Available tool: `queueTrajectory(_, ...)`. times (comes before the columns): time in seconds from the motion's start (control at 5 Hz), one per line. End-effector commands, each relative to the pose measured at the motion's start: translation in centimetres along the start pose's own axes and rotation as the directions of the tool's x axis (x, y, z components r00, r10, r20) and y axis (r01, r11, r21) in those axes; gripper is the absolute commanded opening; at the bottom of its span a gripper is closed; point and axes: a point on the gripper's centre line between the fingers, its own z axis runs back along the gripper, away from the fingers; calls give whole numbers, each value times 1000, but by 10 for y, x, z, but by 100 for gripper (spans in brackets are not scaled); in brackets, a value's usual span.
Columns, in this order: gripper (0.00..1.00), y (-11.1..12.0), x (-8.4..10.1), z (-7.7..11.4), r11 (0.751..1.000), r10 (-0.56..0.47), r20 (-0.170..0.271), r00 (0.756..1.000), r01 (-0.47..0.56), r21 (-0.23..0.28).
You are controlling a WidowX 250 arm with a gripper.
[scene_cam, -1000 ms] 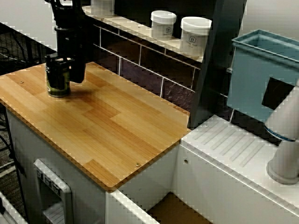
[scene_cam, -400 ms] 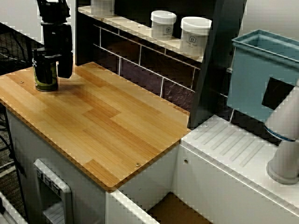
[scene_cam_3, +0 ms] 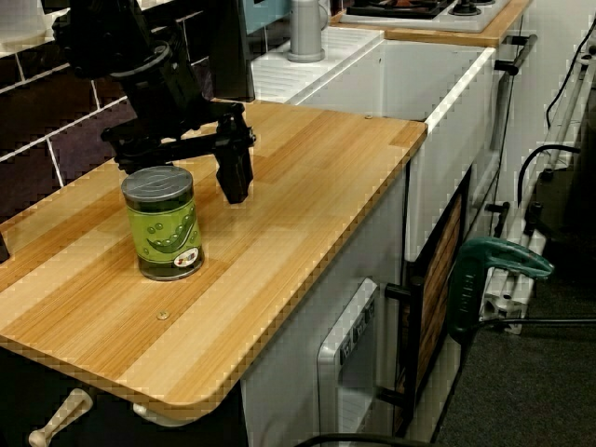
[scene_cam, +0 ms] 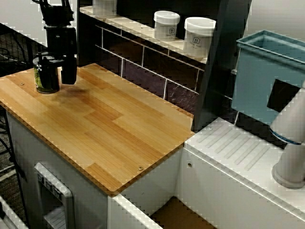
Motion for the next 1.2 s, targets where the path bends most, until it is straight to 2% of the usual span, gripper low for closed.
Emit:
queueTrajectory(0.0,100,-4,-4,54,994,16,55,998,-22,108)
queueTrajectory(0.2,100,-11,-3,65,994,43,104,994,-53,93)
queueTrajectory(0.6,100,-26,-4,86,990,66,152,986,-84,114)
queueTrajectory(0.8,100,-32,-9,91,985,80,149,986,-101,138)
queueTrajectory(1.0,100,-33,-22,92,974,102,119,988,-123,189)
